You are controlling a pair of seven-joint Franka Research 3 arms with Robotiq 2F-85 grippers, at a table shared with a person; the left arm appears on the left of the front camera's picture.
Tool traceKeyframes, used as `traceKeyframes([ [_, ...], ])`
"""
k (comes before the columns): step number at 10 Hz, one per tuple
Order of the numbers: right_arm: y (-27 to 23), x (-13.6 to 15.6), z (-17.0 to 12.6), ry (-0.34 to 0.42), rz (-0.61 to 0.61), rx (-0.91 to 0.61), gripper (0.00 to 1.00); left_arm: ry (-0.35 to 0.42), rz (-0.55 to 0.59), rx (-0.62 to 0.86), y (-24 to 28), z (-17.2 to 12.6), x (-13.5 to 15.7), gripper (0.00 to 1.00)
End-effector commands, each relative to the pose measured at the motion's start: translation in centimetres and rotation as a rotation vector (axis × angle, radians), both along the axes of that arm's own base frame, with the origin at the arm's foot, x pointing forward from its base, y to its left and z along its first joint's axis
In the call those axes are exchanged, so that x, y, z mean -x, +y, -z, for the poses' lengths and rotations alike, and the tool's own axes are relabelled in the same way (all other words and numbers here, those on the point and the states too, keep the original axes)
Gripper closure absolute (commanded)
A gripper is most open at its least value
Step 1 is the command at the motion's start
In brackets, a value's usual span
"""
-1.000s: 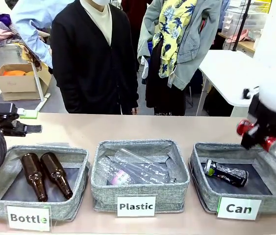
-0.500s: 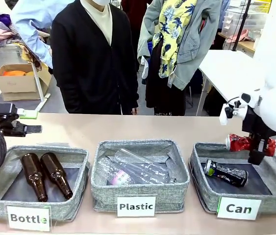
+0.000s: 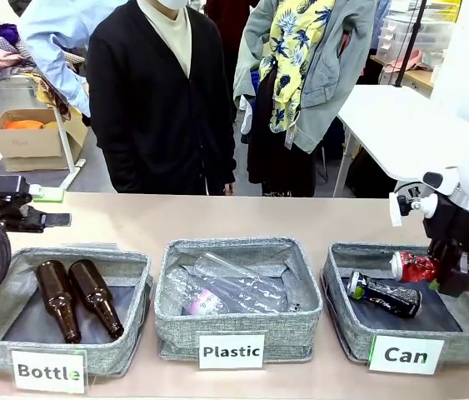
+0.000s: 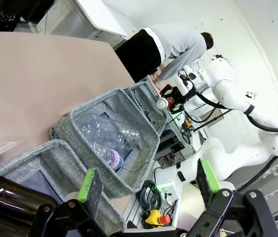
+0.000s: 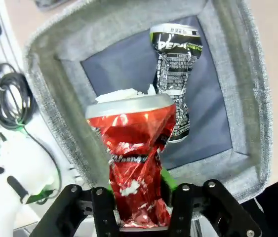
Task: Sort the can waste into the basket.
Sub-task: Pick up the can waste from the table and place it in the right Fabric basket.
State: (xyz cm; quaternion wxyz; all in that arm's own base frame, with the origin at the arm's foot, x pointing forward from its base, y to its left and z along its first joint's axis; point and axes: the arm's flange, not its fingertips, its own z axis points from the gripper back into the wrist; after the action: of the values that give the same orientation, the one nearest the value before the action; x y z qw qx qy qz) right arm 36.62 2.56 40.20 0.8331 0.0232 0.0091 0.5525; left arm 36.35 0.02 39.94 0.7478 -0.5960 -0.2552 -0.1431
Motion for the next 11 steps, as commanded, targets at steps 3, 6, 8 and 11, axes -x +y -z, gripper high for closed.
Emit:
traceKeyframes([
  [3, -0.5, -0.7, -0.3, 0.005, 0.02, -0.038, 0.17, -0.006, 0.013, -0.003, 0.0, -0.1, 0.6, 0.0],
  [6, -0.9, -0.8, -0.2, 0.025, 0.06, -0.083, 0.0, -0.006, 0.013, -0.003, 0.0, -0.1, 0.6, 0.0],
  [8, -1.5, -1.3, -0.9, 0.091, 0.335, -0.263, 0.0, -0.006, 0.013, -0.003, 0.0, -0.1, 0.6, 0.0],
  [11, -2.5, -3.1, -3.3, 0.4, 0.956, -0.876, 0.0, -0.006, 0.013, -0.003, 0.0, -0.1, 0.6, 0.0],
])
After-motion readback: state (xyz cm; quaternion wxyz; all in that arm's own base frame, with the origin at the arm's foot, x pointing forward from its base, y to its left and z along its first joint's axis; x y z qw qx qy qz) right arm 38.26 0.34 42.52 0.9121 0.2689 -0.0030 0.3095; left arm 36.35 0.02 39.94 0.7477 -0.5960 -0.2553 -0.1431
